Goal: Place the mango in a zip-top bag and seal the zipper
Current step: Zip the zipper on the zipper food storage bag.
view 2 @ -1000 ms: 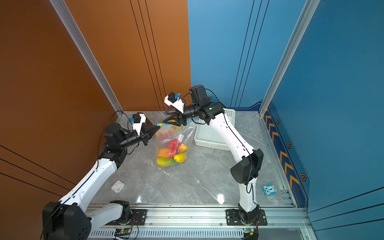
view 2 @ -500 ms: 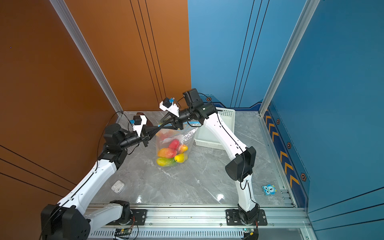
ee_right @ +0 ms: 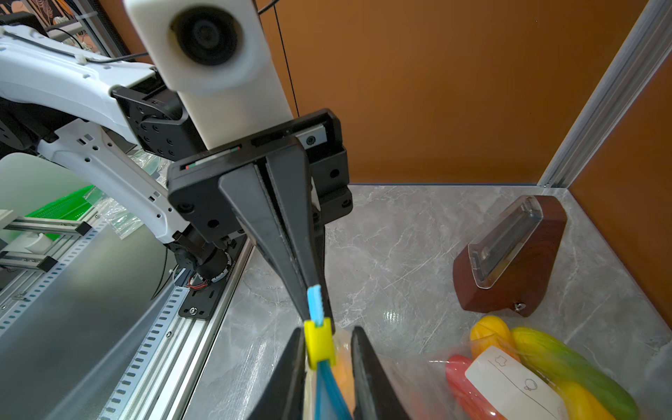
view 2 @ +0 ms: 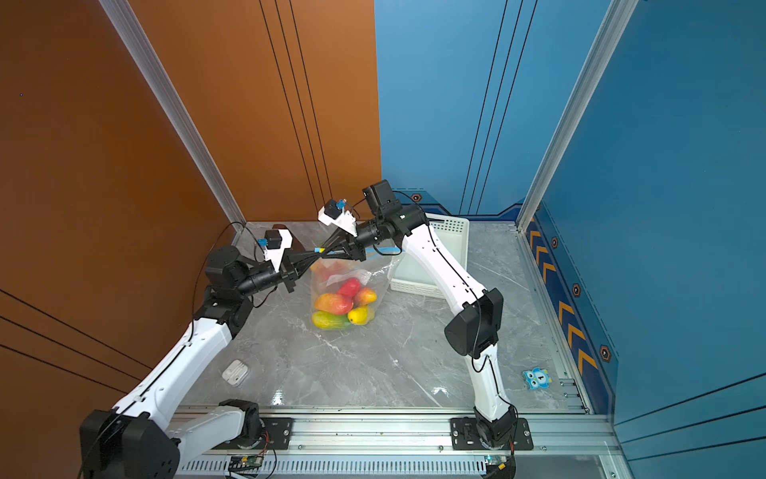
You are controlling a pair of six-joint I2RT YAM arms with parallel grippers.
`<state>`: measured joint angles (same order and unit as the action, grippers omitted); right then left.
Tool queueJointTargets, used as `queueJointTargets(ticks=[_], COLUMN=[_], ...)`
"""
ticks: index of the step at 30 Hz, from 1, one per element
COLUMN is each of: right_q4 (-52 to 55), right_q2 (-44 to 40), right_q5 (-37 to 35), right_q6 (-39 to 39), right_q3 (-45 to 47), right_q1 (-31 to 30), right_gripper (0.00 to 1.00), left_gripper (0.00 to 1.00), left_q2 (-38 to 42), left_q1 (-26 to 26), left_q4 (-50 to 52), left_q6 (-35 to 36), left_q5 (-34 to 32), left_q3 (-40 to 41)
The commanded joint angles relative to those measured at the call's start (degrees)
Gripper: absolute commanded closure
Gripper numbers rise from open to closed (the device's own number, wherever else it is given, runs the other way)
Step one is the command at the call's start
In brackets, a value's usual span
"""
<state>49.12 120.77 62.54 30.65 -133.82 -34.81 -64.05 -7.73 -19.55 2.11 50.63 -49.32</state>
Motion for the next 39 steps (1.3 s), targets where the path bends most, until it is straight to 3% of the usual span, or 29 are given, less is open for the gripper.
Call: queueJointTargets(ticks=[1, 3, 6, 19, 26, 39], right_q4=[2.18, 2.2, 2.23, 2.61, 3.44, 3.83], right_q2=[0.08, -0.05, -0.32, 0.01, -3.3, -9.1], right_q5=[3.1, 3.72, 4.17, 3.93, -6.37, -16.22], right_q6=[0.23, -0.22, -0.25, -1.3, -0.68, 0.88], right_q3=[-2.15, -2.3, -2.07, -2.33, 0.61, 8.58], right_q1=[0.26, 0.24, 0.21, 0.31, 0.38, 3.56], right_gripper=[0.75, 0.69, 0.69, 0.91, 0.99, 1.0], left_gripper=[1.0, 1.0, 1.0, 1.0, 1.0, 1.0], left_q2=[1.12, 1.18, 1.13, 1.65, 2.44, 3.34], left_q1=[-0.44, -0.44, -0.53, -0.49, -0.12, 0.77], left_q4=[-0.76, -0.8, -0.76, -0.77, -0.77, -0.76], left_q6=[0.74, 0.87, 0.92, 1.24, 0.34, -0.76], left_q5=[1.14, 1.07, 1.06, -0.62, -3.29, -9.15], left_q3=[-1.97, -1.73, -1.72, -1.17, -0.37, 0.53])
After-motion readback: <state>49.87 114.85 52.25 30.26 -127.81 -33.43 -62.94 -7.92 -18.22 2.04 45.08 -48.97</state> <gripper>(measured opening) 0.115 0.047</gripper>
